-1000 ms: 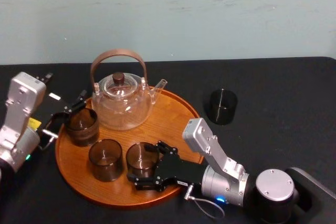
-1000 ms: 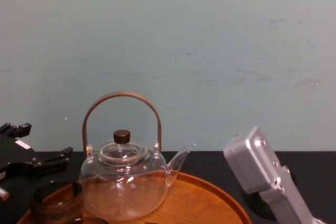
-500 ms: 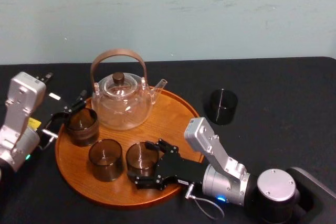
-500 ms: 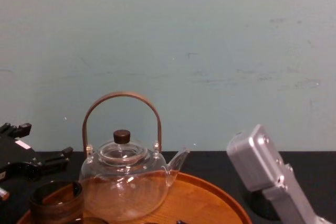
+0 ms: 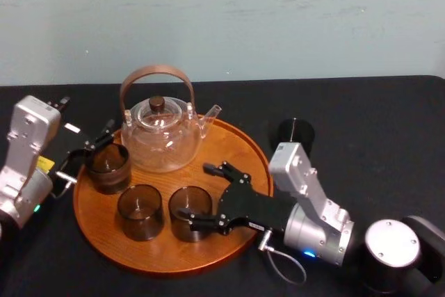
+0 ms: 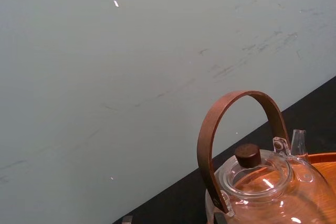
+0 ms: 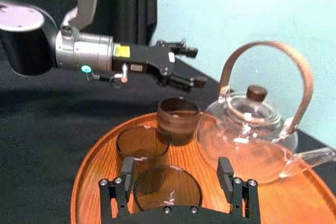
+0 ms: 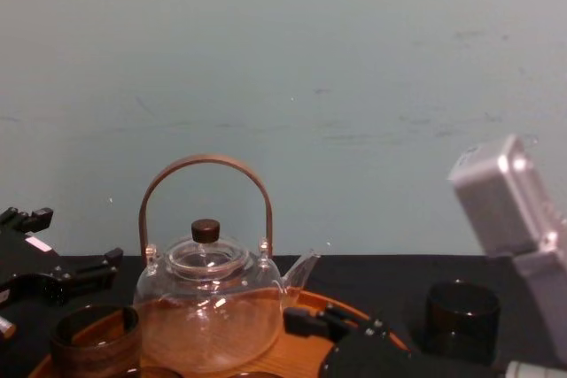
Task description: Pick up the glass from the table and place it on the tray.
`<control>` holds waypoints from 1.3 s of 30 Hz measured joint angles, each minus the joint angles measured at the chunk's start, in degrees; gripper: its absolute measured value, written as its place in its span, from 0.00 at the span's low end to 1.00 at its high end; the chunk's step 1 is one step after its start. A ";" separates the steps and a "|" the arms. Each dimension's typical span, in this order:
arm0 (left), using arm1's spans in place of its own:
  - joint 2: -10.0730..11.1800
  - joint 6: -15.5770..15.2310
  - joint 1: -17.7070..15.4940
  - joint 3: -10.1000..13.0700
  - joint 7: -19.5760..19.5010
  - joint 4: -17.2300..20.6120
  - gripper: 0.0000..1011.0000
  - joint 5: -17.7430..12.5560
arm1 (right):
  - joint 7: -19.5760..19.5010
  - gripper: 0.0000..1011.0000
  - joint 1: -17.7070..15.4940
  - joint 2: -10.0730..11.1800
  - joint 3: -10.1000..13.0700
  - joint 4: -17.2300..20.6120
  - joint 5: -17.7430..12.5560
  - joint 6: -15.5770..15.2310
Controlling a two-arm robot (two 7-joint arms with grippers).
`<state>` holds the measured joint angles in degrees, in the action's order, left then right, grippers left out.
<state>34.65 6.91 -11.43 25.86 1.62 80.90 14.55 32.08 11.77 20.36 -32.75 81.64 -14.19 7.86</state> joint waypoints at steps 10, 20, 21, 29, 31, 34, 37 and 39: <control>0.00 0.00 0.00 0.00 0.00 0.00 0.99 0.00 | -0.48 0.99 -4.28 3.04 2.75 6.01 -2.43 1.40; 0.00 0.00 0.00 0.00 0.00 0.00 0.99 0.00 | -3.55 0.99 -10.34 5.93 8.52 9.19 -5.74 2.85; 0.00 0.00 0.00 0.00 0.00 0.00 0.99 0.00 | -4.46 0.99 -11.32 6.25 9.56 9.43 -5.97 2.95; 0.00 0.00 0.00 0.00 0.00 0.00 0.99 0.00 | -8.52 0.99 -14.54 6.80 14.52 9.81 -6.13 2.54; 0.00 0.00 0.00 0.00 0.00 0.00 0.99 0.00 | -9.27 0.99 -14.80 6.77 15.21 9.74 -5.87 2.31; 0.00 0.00 0.00 0.00 0.00 0.00 0.99 0.00 | -10.59 0.99 -15.18 6.45 16.83 9.04 -5.38 1.71; 0.00 0.00 0.00 0.00 0.00 0.00 0.99 0.00 | -11.10 0.99 -15.20 6.09 17.59 8.32 -5.21 1.35; 0.00 0.00 0.00 0.00 0.00 0.00 0.99 0.00 | -11.37 0.99 -15.07 5.68 18.18 7.47 -5.08 1.05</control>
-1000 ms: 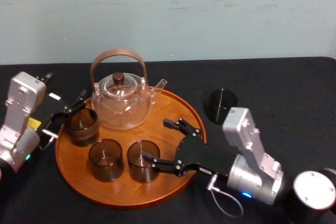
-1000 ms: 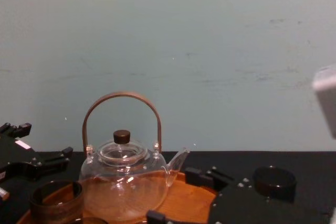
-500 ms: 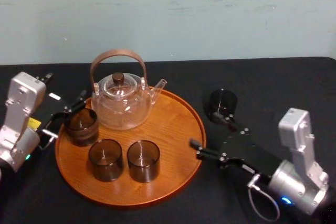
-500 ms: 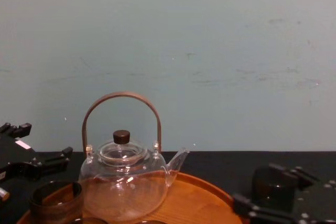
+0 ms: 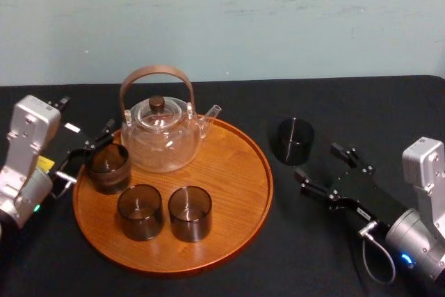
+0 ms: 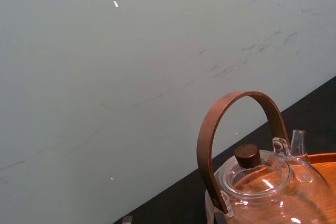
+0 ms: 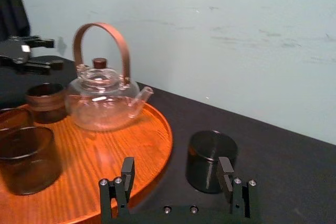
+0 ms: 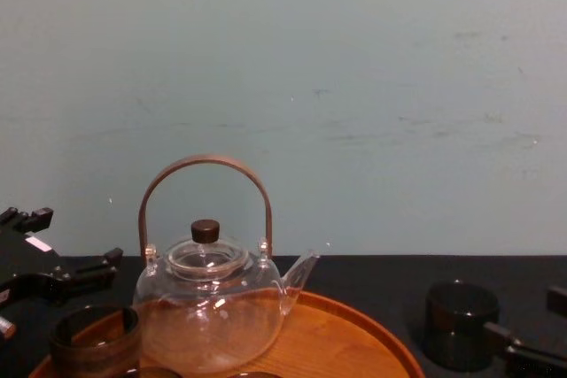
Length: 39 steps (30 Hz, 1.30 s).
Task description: Pick up the glass from the table and place it on the tray.
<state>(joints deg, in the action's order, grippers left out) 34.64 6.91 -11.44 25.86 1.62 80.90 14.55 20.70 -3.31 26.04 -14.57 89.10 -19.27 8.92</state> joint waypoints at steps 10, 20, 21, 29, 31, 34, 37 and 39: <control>0.00 0.00 0.00 0.00 0.00 0.00 0.99 0.00 | -0.31 0.99 1.74 -1.93 1.78 -3.66 0.38 -1.65; 0.00 0.00 0.00 0.00 0.00 0.00 0.99 0.00 | 1.11 0.99 5.57 -3.54 2.05 -8.53 0.01 -2.96; 0.00 0.00 0.00 0.00 0.00 0.00 0.99 0.00 | 1.21 0.99 5.88 -3.63 1.99 -8.90 0.03 -3.03; 0.00 0.00 0.00 0.00 0.00 0.00 0.99 0.00 | 2.13 0.99 9.13 -4.80 0.98 -12.96 0.78 -3.07; 0.00 0.00 0.00 0.00 0.00 0.00 0.99 0.00 | 2.47 0.99 10.03 -5.07 0.56 -14.05 1.04 -3.01; 0.00 0.00 0.00 0.00 0.00 0.00 0.99 0.00 | 2.83 0.99 11.04 -5.32 0.11 -15.22 1.39 -2.93; 0.00 0.00 0.00 0.00 0.00 0.00 0.99 0.00 | 3.32 0.99 12.58 -5.68 -0.50 -16.99 1.90 -2.77; 0.00 0.00 0.00 0.00 0.01 0.00 0.99 -0.01 | 3.54 0.99 13.22 -5.83 -0.70 -17.74 2.07 -2.65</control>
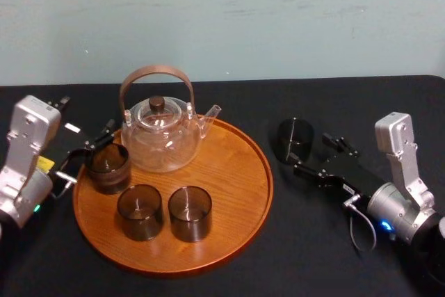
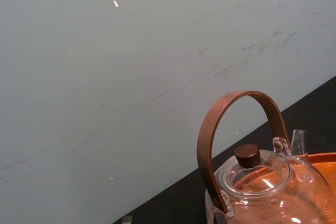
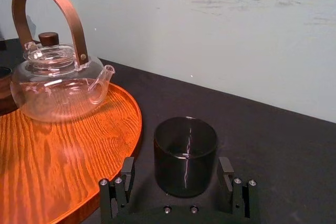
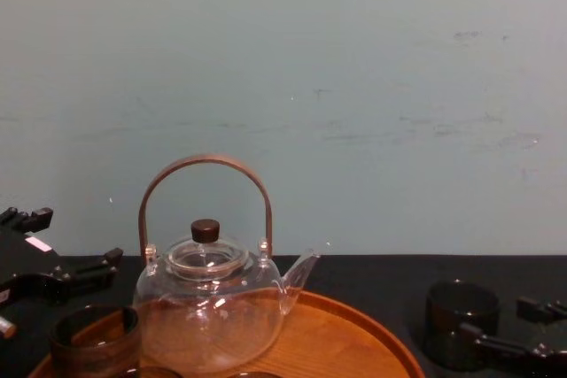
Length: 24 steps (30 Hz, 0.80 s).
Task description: Pick up the glass from the table and place it on the tray.
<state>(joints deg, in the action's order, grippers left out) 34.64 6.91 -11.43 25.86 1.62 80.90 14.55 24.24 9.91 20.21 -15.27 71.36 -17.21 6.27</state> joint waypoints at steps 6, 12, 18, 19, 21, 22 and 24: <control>0.00 0.00 0.00 0.00 0.00 0.00 0.99 0.00 | 0.65 0.99 2.06 -0.57 -0.57 -2.70 0.40 0.73; 0.00 0.00 0.00 0.00 0.00 0.00 0.99 0.00 | 0.97 0.99 3.97 -1.08 -1.09 -5.08 1.06 1.57; 0.00 0.00 0.00 0.00 0.00 0.00 0.99 0.00 | 1.39 0.99 6.01 -1.70 -1.49 -7.80 1.61 2.30; 0.00 0.00 0.00 0.00 0.00 0.00 0.99 0.00 | 1.44 0.99 6.29 -1.81 -1.53 -8.21 1.66 2.41; 0.00 0.00 0.00 0.00 0.00 0.00 0.99 0.00 | 1.68 0.99 7.02 -2.08 -1.63 -9.44 1.78 2.71; 0.00 0.00 0.00 0.00 0.00 0.00 0.99 0.00 | 1.77 0.99 7.28 -2.18 -1.67 -9.82 1.81 2.81; 0.00 0.00 0.00 0.00 0.00 0.00 0.99 0.00 | 1.96 0.99 7.79 -2.36 -1.74 -10.63 1.86 3.03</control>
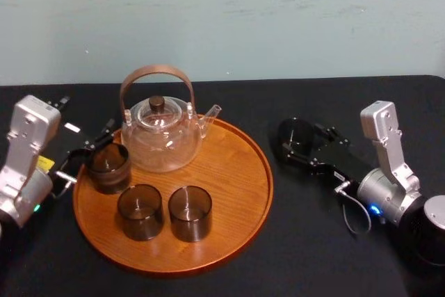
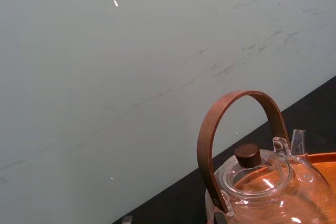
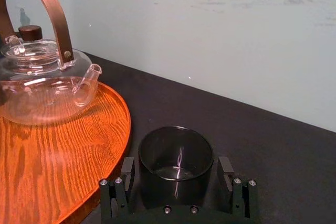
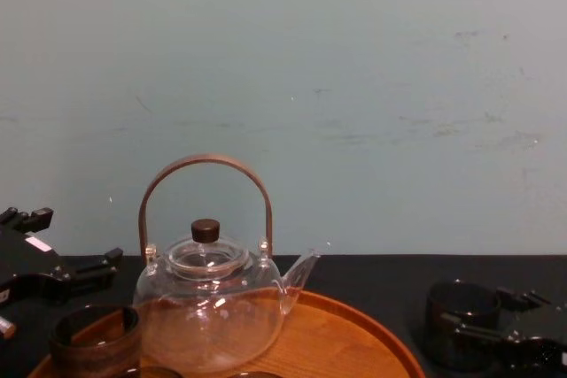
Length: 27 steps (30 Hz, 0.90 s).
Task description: Pick up the glass from the table and place it on the tray.
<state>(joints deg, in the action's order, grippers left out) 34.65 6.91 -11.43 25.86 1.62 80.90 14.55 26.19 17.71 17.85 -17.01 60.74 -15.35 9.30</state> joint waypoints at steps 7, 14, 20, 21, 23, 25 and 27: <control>0.00 0.00 0.00 0.00 0.00 0.00 0.99 0.00 | 0.77 0.99 2.17 -0.86 -0.26 -3.83 0.25 1.11; 0.00 0.00 0.00 0.00 0.00 0.00 0.99 0.00 | 1.53 0.99 4.00 -1.70 -0.45 -7.20 0.41 2.15; 0.00 0.00 0.00 0.00 0.00 0.00 0.99 0.00 | 2.01 0.99 4.74 -2.09 -0.58 -8.51 0.48 2.85; 0.00 0.00 0.00 0.00 0.00 0.00 0.99 0.00 | 2.01 0.99 4.72 -2.08 -0.58 -8.47 0.48 2.84; 0.00 0.00 0.00 0.00 0.00 0.00 0.99 0.00 | 1.98 0.99 4.64 -2.05 -0.58 -8.36 0.47 2.80; 0.00 0.00 0.00 0.00 0.00 0.00 0.99 0.00 | 1.96 0.99 4.60 -2.03 -0.57 -8.29 0.47 2.76; 0.00 0.00 0.00 0.00 0.00 0.00 0.99 0.00 | 1.91 0.99 4.56 -2.00 -0.56 -8.19 0.47 2.72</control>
<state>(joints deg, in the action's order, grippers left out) 34.64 6.91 -11.43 25.86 1.62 80.90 14.55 28.11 22.27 15.85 -17.57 52.54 -14.88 12.02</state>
